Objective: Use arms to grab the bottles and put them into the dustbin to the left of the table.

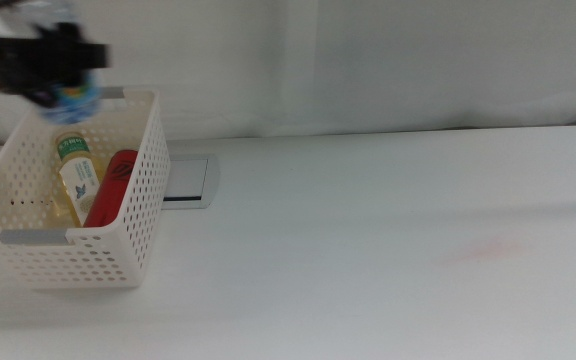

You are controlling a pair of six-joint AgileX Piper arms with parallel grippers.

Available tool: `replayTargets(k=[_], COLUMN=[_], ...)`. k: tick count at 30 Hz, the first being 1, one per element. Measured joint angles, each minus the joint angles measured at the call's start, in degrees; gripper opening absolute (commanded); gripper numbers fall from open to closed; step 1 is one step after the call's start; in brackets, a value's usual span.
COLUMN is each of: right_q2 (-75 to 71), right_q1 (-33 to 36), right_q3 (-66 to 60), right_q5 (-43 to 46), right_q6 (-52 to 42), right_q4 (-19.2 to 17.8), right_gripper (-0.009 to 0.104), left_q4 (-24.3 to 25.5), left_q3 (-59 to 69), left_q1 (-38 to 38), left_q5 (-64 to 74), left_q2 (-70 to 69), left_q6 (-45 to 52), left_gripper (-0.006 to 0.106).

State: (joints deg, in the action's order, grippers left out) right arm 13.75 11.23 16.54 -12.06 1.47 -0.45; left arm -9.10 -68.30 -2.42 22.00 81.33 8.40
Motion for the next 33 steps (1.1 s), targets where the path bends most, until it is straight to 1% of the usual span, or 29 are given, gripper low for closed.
replayTargets(k=[1,2,4,6,8,15,25,30,33], right_q2=[0.00,0.00,0.00,0.00,0.00,0.00,0.00,0.00,0.00], right_q1=[0.00,0.00,0.00,0.00,0.00,0.00,0.00,0.00,0.00], right_q3=[0.00,0.00,0.00,0.00,0.00,0.00,0.00,0.00,0.00], right_q5=[0.00,0.00,0.00,0.04,0.15,0.50,0.53,0.53,0.53], right_q6=[0.00,0.00,0.00,0.00,0.00,0.00,0.00,0.00,0.00], right_q4=[0.00,0.00,0.00,0.00,0.00,0.00,0.00,-0.09,-0.09], right_gripper=[-0.002,-0.002,-0.002,-0.002,-0.002,-0.002,-0.002,-0.002,-0.002], left_q4=[3.60,8.21,14.53,18.72,20.44,20.33,16.55,15.48,15.25], left_q3=[-0.53,-0.77,-0.89,-0.98,-1.13,-1.13,-1.25,-1.46,-1.46], left_q1=[1.27,2.25,3.25,3.63,3.63,3.63,3.63,3.73,3.73], left_q5=[1.54,2.89,6.07,9.19,11.27,12.92,9.60,8.62,8.20], left_q2=[0.00,0.00,0.00,0.14,1.04,6.28,17.86,19.49,20.26], left_q6=[-3.25,-7.33,-13.01,-16.90,-18.44,-19.53,-19.61,-19.61,-19.61], left_gripper=[-0.003,-0.003,-0.003,-0.003,-0.003,-0.003,-0.003,-0.003,0.007])
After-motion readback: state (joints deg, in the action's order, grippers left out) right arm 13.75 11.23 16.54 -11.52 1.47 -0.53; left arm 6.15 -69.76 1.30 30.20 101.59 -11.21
